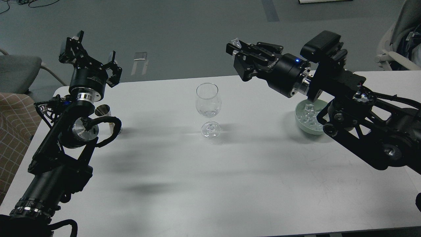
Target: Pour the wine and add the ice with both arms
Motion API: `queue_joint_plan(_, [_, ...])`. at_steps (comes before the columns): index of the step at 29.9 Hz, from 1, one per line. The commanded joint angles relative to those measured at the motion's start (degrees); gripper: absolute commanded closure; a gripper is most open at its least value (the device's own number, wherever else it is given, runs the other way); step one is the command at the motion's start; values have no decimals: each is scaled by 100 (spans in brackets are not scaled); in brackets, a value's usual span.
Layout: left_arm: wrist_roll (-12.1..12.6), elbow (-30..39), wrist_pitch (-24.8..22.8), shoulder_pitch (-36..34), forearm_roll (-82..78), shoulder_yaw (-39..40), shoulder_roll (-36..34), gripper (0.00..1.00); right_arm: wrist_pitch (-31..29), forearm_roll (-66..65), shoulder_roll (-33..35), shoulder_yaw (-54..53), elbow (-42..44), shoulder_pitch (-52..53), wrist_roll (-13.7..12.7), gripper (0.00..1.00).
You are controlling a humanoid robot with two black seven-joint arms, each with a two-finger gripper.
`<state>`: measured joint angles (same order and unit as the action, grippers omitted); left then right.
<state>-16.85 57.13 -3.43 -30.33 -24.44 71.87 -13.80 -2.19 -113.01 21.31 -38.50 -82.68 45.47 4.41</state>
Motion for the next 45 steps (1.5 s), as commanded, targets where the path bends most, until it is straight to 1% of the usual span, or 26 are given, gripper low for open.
queue_joint_plan(1, [-2,0,0,1,1,2,0,2,-9,-10,-136,369,164,85,-2,99])
queue_joint_plan(6, [-2,0,0,1,1,11,-9,2,-9,-19,-285,501,322,76,-2,99])
queue_joint_plan(14, [-2,0,0,1,1,11,17,2,0,-125,-338,580,525,76,-2,100])
queue_joint_plan(24, [-2,9,0,9,1,11,9,2,0,-125,-804,580,1008,94,7,100])
queue_joint_plan(33, [-2,0,-9,1,1,11,0,2,0,-134,-830,659,1096,112,7,98])
queue_joint_plan(36, [-2,0,0,1,1,11,17,2,0,-134,-830,659,1096,112,7,94])
queue_joint_plan(38, [-2,0,-9,1,1,11,17,2,0,-134,-848,650,1166,112,7,86])
queue_joint_plan(40, [-2,0,0,1,1,11,17,2,0,-134,-857,650,1175,112,7,86])
queue_joint_plan(41, [-2,0,0,1,1,11,17,2,0,-134,-874,650,1184,112,7,84])
queue_joint_plan(43, [-2,0,0,1,1,11,17,2,0,-134,-901,650,1184,138,7,74])
queue_joint_plan(45, [-2,0,0,9,1,11,17,2,0,-134,-910,650,1193,147,7,72])
